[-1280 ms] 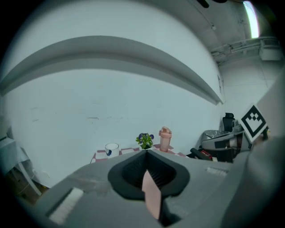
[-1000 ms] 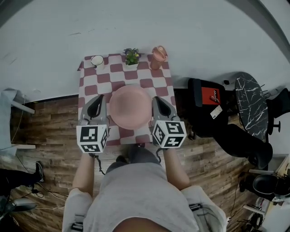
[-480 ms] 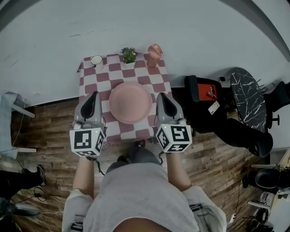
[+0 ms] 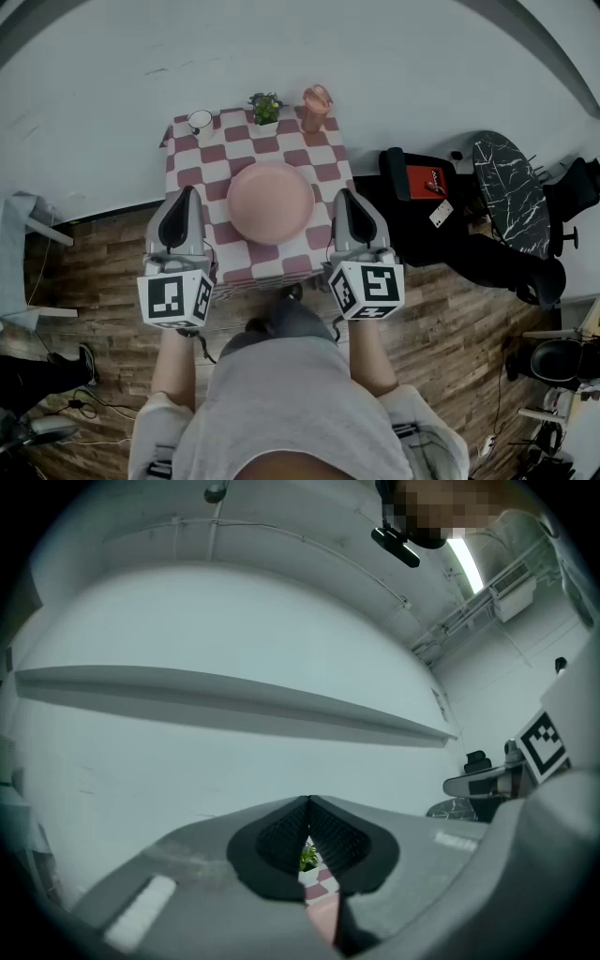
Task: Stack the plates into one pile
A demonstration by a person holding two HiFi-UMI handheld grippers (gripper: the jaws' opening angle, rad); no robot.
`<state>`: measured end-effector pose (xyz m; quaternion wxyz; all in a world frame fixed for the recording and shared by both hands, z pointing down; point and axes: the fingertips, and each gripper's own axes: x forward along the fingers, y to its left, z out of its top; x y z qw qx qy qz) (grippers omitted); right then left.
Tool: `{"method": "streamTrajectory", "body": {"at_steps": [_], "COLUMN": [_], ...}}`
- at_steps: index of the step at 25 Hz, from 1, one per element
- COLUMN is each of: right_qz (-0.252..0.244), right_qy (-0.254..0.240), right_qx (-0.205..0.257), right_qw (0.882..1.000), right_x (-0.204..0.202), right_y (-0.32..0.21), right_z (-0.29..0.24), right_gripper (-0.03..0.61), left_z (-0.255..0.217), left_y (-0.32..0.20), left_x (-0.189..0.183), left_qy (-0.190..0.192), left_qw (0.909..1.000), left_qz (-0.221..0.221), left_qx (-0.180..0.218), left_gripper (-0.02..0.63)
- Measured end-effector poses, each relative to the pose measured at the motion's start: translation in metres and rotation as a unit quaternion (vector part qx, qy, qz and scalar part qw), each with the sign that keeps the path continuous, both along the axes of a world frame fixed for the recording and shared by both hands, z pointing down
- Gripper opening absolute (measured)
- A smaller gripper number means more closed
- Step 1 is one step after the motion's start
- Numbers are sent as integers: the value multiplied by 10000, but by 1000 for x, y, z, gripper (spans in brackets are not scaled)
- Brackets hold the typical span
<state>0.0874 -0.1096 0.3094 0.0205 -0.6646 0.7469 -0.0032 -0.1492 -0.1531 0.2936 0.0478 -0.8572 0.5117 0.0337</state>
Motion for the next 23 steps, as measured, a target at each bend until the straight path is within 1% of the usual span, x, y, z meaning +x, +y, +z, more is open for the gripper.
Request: {"method": "streamTrajectory", "body": {"at_steps": [8, 23], "right_qz": [64, 40], "right_qy": [-52, 18], "right_qx": [45, 131], "right_qw": [10000, 9999], "right_x": [-7, -20], "right_y": [17, 28], "right_z": [-6, -12], "right_gripper": [0, 0], "left_z": [-3, 1], "left_y": [16, 28], "left_x": [1, -8], "left_qy": [-19, 9], "left_qw": [9999, 9998], "left_qz": [153, 212], "left_qx": [31, 0], "left_gripper": [6, 6]}}
